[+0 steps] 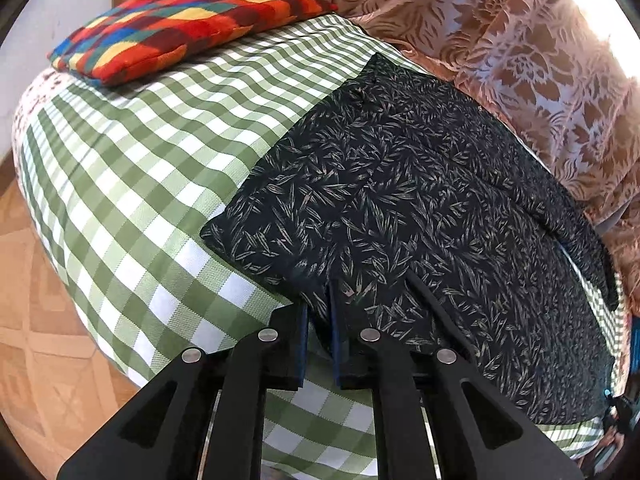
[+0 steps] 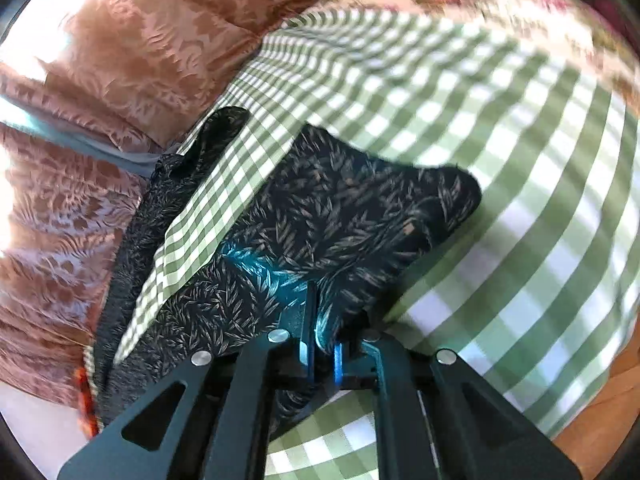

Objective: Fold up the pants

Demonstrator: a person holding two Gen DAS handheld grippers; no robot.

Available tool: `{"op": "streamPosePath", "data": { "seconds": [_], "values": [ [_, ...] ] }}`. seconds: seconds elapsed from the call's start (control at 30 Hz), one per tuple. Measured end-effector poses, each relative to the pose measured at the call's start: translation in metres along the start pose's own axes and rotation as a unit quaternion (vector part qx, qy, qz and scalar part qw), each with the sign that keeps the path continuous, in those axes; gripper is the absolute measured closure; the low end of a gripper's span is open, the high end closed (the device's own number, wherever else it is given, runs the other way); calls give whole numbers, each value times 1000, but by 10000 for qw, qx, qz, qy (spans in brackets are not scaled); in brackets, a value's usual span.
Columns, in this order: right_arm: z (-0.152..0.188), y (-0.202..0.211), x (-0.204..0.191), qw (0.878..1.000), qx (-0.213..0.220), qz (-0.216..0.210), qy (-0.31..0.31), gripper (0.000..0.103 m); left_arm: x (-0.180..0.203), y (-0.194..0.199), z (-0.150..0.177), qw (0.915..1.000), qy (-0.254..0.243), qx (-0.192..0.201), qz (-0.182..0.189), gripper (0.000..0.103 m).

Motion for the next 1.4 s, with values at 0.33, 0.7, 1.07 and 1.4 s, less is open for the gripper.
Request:
{"op": "streamPosePath", "data": {
  "seconds": [0.33, 0.7, 1.07, 1.4],
  "values": [
    [10, 33, 9, 9962, 199, 762, 382, 53, -9, 10, 0, 9997, -235, 1, -87, 81],
    [29, -11, -136, 9857, 111, -197, 1671, 33, 25, 48, -8, 9940, -750, 734, 304, 77],
    [124, -103, -180, 9549, -1534, -670, 2453, 38, 34, 4, 6, 9958, -835, -39, 384, 77],
    [124, -96, -228, 9492, -1266, -1221, 2609, 31, 61, -14, -130, 9939, -60, 428, 1012, 56]
  ]
}}
Point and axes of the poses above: each gripper's, at about its wrist camera, not at the fingertips, and y roughly against the way its jaws point, x to its right, z to its underside, the point moved 6 cm from there along -y, roughly the way its jaws point, and after that the axes turned 10 degrees about -z, right-handed, at the moved point
